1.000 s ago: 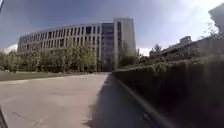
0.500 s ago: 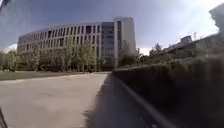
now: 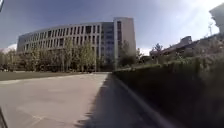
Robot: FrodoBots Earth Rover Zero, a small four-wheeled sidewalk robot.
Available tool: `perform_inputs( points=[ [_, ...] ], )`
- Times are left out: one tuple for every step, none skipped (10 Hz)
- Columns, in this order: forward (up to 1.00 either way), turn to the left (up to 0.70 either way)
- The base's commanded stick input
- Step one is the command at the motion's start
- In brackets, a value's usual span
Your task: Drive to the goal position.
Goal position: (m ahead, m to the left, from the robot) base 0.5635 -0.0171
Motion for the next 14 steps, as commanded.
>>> perform_inputs(
  points=[
    [0.70,-0.26],
    [0.70,-0.12],
    [0.70,0.00],
    [0.70,0.00],
    [0.70,0.00],
    [0.70,0.00],
    [0.70,0.00],
    [0.70,0.00],
    [0.70,0.04],
    [0.70,0.22],
    [0.70,0.35],
    [0.70,0.35],
    [0.70,0.35],
    [0.70,0.35]
  ],
)
